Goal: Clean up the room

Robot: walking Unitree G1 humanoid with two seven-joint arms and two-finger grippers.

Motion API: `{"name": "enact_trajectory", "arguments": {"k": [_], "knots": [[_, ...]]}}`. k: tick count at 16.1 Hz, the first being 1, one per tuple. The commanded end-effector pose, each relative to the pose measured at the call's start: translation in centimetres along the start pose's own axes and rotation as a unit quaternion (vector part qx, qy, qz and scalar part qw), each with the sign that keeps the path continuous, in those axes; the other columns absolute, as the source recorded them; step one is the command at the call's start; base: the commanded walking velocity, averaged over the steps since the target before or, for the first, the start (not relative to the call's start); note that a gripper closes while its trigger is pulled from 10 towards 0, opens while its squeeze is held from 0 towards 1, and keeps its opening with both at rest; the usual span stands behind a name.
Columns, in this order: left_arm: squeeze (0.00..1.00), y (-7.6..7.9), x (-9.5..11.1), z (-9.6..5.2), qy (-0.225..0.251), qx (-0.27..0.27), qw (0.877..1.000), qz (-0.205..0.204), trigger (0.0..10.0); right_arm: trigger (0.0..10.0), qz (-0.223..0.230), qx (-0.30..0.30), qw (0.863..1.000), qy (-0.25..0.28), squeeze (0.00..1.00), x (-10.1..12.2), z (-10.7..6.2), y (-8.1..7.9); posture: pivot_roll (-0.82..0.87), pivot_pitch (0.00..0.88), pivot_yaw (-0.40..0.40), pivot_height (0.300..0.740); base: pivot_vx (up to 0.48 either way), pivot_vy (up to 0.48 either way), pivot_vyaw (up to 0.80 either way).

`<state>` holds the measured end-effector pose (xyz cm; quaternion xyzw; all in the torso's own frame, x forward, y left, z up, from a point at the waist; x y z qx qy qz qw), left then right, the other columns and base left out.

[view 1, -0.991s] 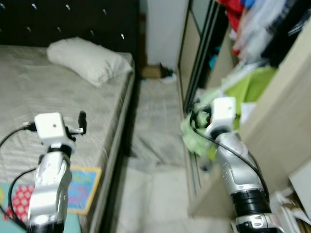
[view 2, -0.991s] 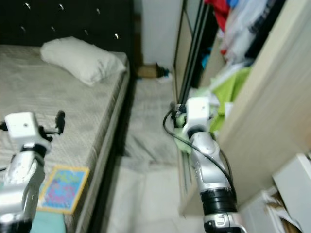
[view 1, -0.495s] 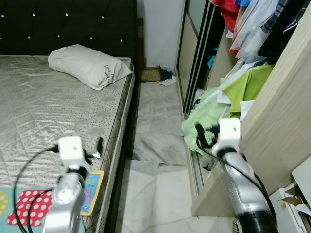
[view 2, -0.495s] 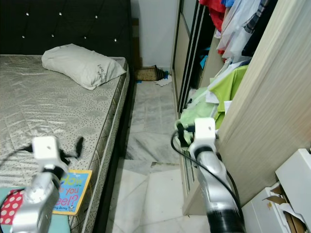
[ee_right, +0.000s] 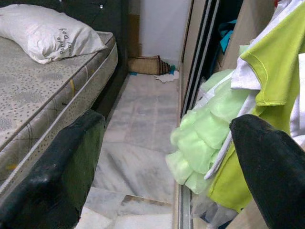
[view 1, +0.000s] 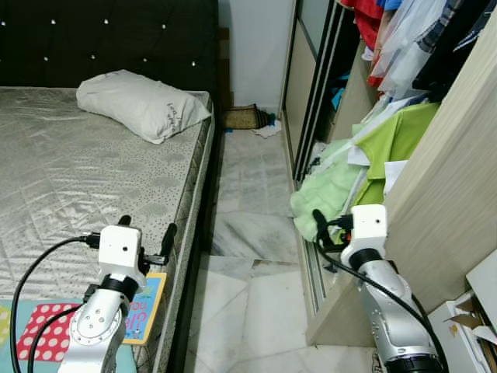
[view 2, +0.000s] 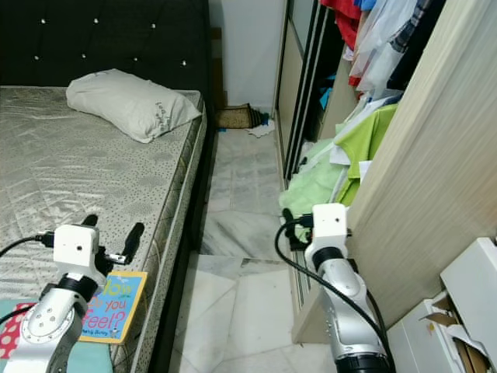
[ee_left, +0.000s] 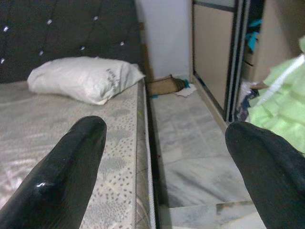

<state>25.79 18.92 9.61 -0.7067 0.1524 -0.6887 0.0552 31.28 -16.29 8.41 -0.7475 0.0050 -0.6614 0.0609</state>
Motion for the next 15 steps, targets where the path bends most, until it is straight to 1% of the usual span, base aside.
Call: {"name": "enact_trajectory", "arguments": {"k": [1,2,4,5,6,7,8,9,10,11,13,15], "knots": [[0.00,0.6,0.8,0.1,0.018,-0.019,0.999,0.022,10.0,10.0,0.007,0.000,1.000,0.016,0.00,1.1,0.6,-0.3,-0.07,0.000,-0.024,0.740,0.000,0.000,0.00],[0.00,1.0,0.9,0.1,0.015,-0.019,1.000,0.019,10.0,10.0,0.009,-0.007,1.000,0.025,0.00,1.4,0.8,-0.4,-0.07,0.000,-0.020,0.740,0.000,0.000,0.00],[0.00,1.9,1.4,0.1,0.027,-0.017,0.999,0.009,10.0,10.0,0.018,-0.013,0.999,0.034,0.00,1.6,0.5,-0.4,-0.08,0.000,-0.014,0.740,0.000,0.000,0.00],[0.00,2.4,1.3,0.2,0.024,-0.005,1.000,-0.005,10.0,10.0,0.026,-0.018,0.999,0.035,0.00,1.6,0.3,-0.3,-0.08,0.000,-0.015,0.740,0.000,0.000,0.00],[0.00,2.8,1.2,0.3,0.023,0.008,0.999,-0.024,10.0,10.0,0.022,-0.023,0.999,0.033,0.00,1.5,0.0,0.0,-0.09,0.000,-0.015,0.740,0.000,0.000,0.00],[0.00,3.0,1.5,0.4,0.031,0.006,0.999,-0.029,10.0,10.0,0.020,-0.026,0.999,0.037,0.00,1.5,-0.1,0.1,-0.09,0.000,-0.013,0.740,0.000,0.000,0.00],[0.00,2.7,1.7,0.5,0.039,0.015,0.999,-0.024,10.0,10.0,0.021,-0.024,0.999,0.039,0.00,1.6,-0.1,0.0,-0.09,0.000,-0.013,0.740,0.000,0.000,0.00],[0.00,1.5,1.3,0.6,0.026,0.055,0.997,-0.048,10.0,10.0,0.018,-0.025,0.999,0.042,0.00,1.8,0.1,0.1,-0.09,0.000,-0.021,0.740,0.000,0.000,0.00],[0.00,0.5,1.0,0.6,0.017,0.090,0.994,-0.060,10.0,10.0,0.019,-0.027,0.999,0.042,0.00,1.9,0.4,0.2,-0.08,0.000,-0.026,0.740,0.000,0.000,0.00],[0.00,0.2,1.0,0.6,0.018,0.099,0.992,-0.073,10.0,10.0,0.017,-0.025,0.999,0.040,0.00,1.8,0.7,0.0,-0.08,0.000,-0.026,0.740,0.000,0.000,0.00],[0.00,0.5,1.3,0.7,0.022,0.082,0.993,-0.076,10.0,10.0,0.015,-0.018,0.999,0.044,0.00,2.2,1.1,-0.5,-0.06,0.000,-0.029,0.740,0.000,0.000,0.00],[0.00,0.5,1.0,0.6,0.019,0.073,0.995,-0.071,10.0,10.0,0.013,-0.025,0.999,0.046,0.00,2.3,1.2,-0.2,-0.06,0.000,-0.022,0.740,0.000,0.000,0.00]]}}
Point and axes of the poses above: a point about 5 cm out from each wrist's last joint towards the gripper, its own z axis pointing out of the wrist towards the gripper, its own x axis along the axis of the wrist's last joint, y = z × x, the point moved 2 cm from there along z, pointing out of the wrist towards the gripper, and after that the axes turned 8 degrees about z, right-handed, at the moved point
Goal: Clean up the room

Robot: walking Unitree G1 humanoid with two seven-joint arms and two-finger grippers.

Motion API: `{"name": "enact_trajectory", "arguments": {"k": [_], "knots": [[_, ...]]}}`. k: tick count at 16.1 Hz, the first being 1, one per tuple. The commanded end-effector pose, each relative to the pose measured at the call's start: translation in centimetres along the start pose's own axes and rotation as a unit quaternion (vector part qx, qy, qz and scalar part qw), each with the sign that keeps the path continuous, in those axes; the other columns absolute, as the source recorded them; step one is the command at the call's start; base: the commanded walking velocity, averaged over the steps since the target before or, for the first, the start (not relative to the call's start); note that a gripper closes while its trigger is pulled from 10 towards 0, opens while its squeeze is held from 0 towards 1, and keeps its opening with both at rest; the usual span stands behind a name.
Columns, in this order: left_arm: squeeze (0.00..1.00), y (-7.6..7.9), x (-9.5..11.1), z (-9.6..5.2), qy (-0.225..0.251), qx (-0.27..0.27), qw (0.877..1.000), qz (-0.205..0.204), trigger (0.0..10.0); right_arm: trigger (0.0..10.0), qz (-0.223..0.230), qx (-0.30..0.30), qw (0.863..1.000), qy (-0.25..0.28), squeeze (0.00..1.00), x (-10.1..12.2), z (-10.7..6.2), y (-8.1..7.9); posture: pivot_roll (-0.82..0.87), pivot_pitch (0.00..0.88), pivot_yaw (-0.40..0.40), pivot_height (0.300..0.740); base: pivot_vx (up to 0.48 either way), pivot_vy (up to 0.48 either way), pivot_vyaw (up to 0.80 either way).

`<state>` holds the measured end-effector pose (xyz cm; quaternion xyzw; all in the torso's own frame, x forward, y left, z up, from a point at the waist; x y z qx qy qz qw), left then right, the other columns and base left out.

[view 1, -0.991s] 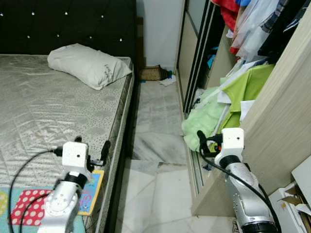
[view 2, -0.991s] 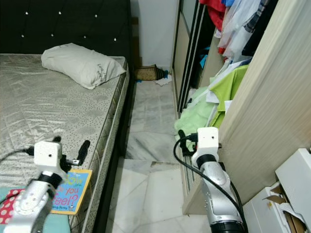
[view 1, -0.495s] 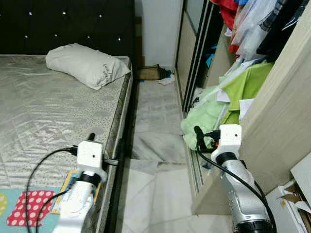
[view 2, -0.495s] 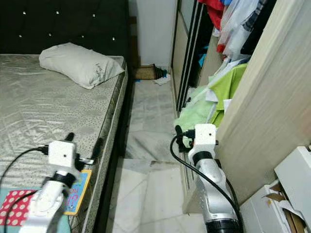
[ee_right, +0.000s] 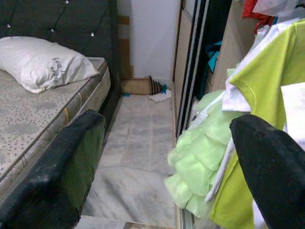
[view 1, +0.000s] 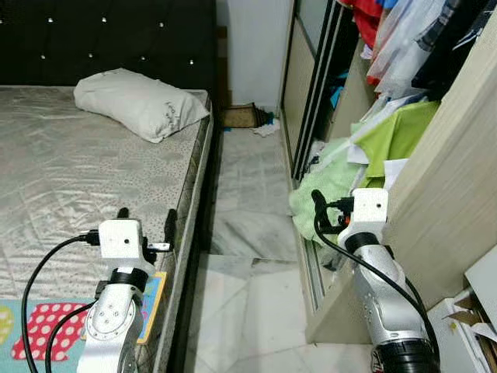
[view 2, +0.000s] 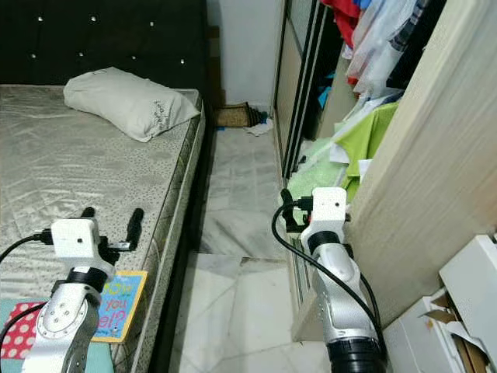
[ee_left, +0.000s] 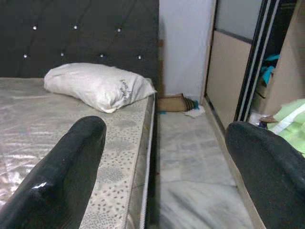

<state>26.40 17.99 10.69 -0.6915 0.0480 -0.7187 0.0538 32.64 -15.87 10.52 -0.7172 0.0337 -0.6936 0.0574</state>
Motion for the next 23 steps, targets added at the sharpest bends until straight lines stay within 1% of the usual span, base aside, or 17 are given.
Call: {"name": "enact_trajectory", "arguments": {"k": [1,2,3,7,8,11,16,19,23], "knots": [[0.00,-0.3,-0.6,-0.1,-0.015,0.002,1.000,-0.009,10.0,10.0,-0.003,-0.010,1.000,0.000,0.00,0.0,0.0,0.6,-0.07,0.000,-0.014,0.740,0.000,0.000,0.00],[0.00,-0.4,-0.8,0.1,-0.021,0.009,0.999,-0.023,10.0,10.0,-0.003,-0.016,1.000,-0.002,0.00,-0.2,-0.2,0.9,-0.07,0.000,-0.014,0.740,0.240,0.000,0.00],[0.00,-0.3,-0.7,0.2,-0.021,0.008,0.999,-0.023,10.0,10.0,-0.002,-0.017,1.000,-0.002,0.00,-0.3,-0.3,1.0,-0.07,0.000,-0.011,0.740,0.251,0.000,0.00],[0.00,1.0,-0.2,0.4,-0.009,-0.020,1.000,-0.017,10.0,10.0,-0.009,0.003,1.000,-0.009,0.00,-0.6,-0.4,0.2,-0.08,0.000,-0.016,0.740,0.304,0.000,0.00],[0.00,1.2,-0.2,0.4,-0.009,-0.021,0.999,-0.024,10.0,10.0,-0.011,0.008,1.000,-0.008,0.00,-0.6,-0.3,0.0,-0.08,0.000,-0.016,0.740,0.352,0.000,0.00],[0.00,1.2,-0.1,0.4,-0.009,-0.020,0.999,-0.034,10.0,10.0,-0.014,0.010,1.000,-0.006,0.00,-0.4,-0.2,0.1,-0.08,0.000,-0.021,0.740,0.386,0.000,0.00],[0.00,1.5,-0.1,0.7,-0.007,-0.025,0.999,-0.034,10.0,10.0,-0.035,0.024,0.999,-0.008,0.00,-0.6,-0.2,0.1,-0.08,0.000,-0.025,0.740,0.407,0.000,0.00],[0.00,1.6,-0.2,0.8,-0.009,-0.024,0.999,-0.040,10.0,10.0,-0.036,0.027,0.999,-0.007,0.00,-0.5,-0.1,0.1,-0.08,0.000,-0.025,0.740,0.386,0.282,0.00],[0.00,1.4,-0.2,1.2,-0.010,-0.024,0.999,-0.037,10.0,10.0,-0.038,0.030,0.999,-0.008,0.00,-0.7,0.2,-0.1,-0.08,0.000,-0.021,0.740,0.347,0.332,0.00]]}}
Point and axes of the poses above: a point about 5 cm out from each wrist's last joint towards the gripper, its own z axis pointing out of the wrist towards the gripper, its own x axis along the axis of the wrist's last joint, y = z × x, the point moved 2 cm from there along z, pointing out of the wrist towards the gripper, and after that the axes turned 8 degrees about z, right-handed, at the moved point
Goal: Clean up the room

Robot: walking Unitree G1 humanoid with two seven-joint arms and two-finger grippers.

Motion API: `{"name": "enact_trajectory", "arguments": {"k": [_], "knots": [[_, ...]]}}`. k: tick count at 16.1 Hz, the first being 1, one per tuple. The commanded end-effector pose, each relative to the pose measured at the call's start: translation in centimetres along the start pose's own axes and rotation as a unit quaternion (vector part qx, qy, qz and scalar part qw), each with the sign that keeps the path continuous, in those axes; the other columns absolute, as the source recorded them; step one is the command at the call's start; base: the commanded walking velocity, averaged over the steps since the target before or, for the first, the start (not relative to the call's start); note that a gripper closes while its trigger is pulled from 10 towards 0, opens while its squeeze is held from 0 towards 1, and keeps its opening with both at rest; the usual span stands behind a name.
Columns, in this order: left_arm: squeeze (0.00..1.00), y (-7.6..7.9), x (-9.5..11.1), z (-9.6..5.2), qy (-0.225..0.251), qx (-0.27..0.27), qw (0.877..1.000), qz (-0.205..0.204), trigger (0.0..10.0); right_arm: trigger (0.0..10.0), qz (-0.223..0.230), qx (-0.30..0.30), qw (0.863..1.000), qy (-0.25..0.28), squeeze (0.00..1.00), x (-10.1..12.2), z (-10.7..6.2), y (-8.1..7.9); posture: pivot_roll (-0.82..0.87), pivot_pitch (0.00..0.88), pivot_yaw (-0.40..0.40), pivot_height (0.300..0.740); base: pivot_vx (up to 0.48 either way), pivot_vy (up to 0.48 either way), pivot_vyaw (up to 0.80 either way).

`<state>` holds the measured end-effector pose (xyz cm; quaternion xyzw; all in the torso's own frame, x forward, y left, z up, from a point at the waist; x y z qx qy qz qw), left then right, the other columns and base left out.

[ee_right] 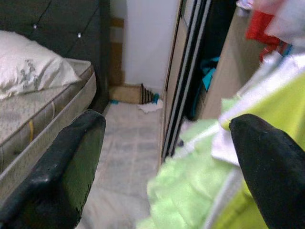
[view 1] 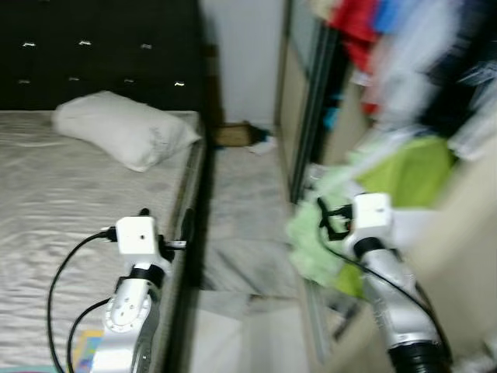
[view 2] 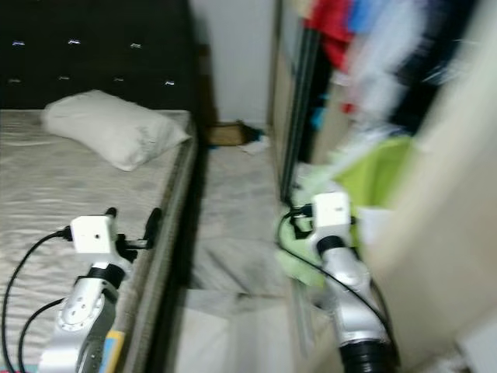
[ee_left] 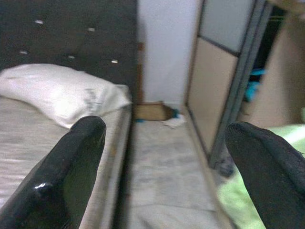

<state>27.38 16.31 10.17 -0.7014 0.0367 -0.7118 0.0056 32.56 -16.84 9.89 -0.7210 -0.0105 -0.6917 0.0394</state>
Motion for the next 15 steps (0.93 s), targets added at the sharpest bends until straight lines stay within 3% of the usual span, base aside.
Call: {"name": "enact_trajectory", "arguments": {"k": [1,10,15], "knots": [[0.00,-0.32,0.17,0.31,0.000,0.003,1.000,0.006,10.0,10.0,0.006,0.016,1.000,-0.002,0.00,-0.10,0.31,-1.22,-0.08,0.000,-0.020,0.740,0.326,0.352,0.00],[0.00,0.07,0.44,0.60,0.005,-0.002,1.000,0.007,10.0,10.0,0.007,0.012,1.000,-0.004,0.00,-0.46,0.24,-1.16,-0.08,0.000,-0.016,0.740,0.000,0.000,0.00],[0.00,0.36,0.56,0.66,0.008,-0.008,1.000,0.002,10.0,10.0,0.002,0.016,1.000,-0.001,0.00,-0.41,0.32,-1.24,-0.08,0.000,-0.016,0.740,0.374,0.000,0.00]]}}
Point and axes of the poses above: a point about 5 cm out from each wrist's last joint towards the gripper, its own z axis pointing out of the wrist towards the gripper, its own x axis along the axis of the wrist's last joint, y = z × x, the point moved 2 cm from there along z, pointing out of the wrist towards the gripper, and after that the axes turned 8 degrees about z, right-handed, at the moved point
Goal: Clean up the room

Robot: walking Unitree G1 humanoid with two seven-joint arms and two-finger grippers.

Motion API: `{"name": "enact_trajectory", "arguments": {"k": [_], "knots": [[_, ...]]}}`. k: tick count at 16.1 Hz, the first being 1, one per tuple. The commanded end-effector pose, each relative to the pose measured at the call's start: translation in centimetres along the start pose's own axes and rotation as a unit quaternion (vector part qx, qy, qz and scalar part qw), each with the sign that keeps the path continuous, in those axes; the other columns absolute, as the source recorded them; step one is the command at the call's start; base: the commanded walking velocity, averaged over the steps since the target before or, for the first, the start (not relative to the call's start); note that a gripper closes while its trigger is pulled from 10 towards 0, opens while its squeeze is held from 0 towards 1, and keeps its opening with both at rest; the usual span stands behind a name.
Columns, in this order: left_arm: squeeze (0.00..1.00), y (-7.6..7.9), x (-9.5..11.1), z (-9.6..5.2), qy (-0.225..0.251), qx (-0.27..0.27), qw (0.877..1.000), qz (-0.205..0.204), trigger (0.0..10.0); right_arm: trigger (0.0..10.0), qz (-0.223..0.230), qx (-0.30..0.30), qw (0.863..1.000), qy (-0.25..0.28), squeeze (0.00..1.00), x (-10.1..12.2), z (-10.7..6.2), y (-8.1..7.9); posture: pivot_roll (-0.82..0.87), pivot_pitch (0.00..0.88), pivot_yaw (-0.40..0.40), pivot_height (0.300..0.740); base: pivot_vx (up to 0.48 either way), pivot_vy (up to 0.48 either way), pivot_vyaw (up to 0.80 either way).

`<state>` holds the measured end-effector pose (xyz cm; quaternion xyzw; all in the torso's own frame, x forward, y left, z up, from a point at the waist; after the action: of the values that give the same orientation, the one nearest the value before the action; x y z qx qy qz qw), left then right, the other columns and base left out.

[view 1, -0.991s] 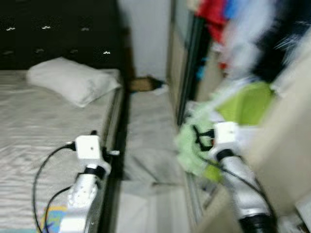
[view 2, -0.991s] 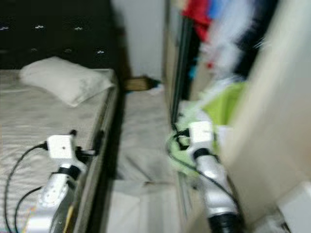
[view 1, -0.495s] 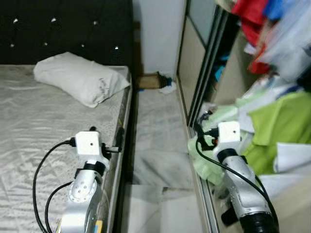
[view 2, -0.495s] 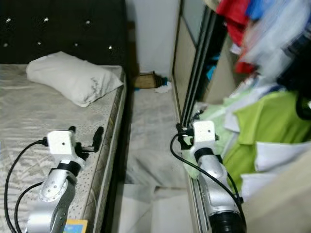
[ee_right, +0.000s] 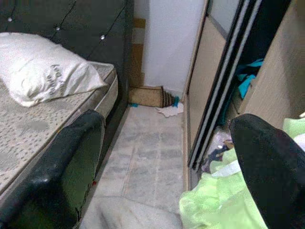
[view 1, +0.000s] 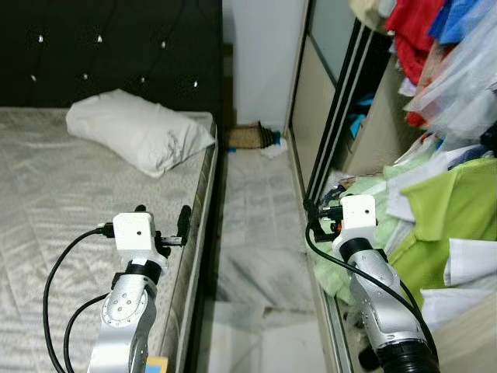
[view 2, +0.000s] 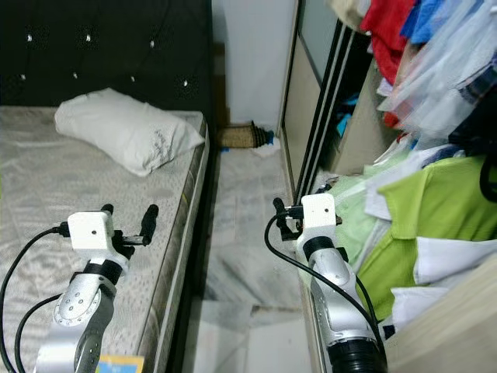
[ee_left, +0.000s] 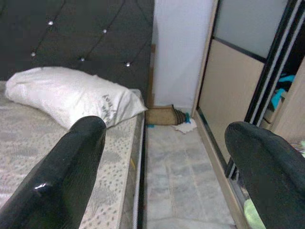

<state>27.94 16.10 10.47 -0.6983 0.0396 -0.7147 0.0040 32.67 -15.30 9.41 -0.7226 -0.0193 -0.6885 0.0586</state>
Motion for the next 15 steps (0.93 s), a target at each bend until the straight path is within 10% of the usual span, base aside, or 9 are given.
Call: {"name": "enact_trajectory", "arguments": {"k": [1,15], "knots": [[0.00,0.22,0.29,0.11,0.005,-0.006,1.000,0.001,10.0,10.0,-0.005,-0.004,1.000,0.002,0.00,0.13,0.06,0.26,-0.08,0.000,-0.016,0.740,0.435,0.000,0.00],[0.00,0.55,0.31,0.31,0.005,-0.011,1.000,-0.005,10.0,10.0,-0.021,0.021,1.000,-0.003,0.00,-0.28,-0.02,-0.51,-0.08,0.000,-0.020,0.740,0.471,0.000,0.00]]}}
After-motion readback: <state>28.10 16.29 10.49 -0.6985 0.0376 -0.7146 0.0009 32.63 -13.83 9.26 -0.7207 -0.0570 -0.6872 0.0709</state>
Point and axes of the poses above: a point about 5 cm out from each wrist's last joint towards the gripper, its own z axis pointing out of the wrist towards the gripper, its own x axis along the axis of the wrist's last joint, y = z × x, the point moved 2 cm from there along z, pointing out of the wrist towards the gripper, and after that the axes turned 8 degrees about z, right-handed, at the moved point
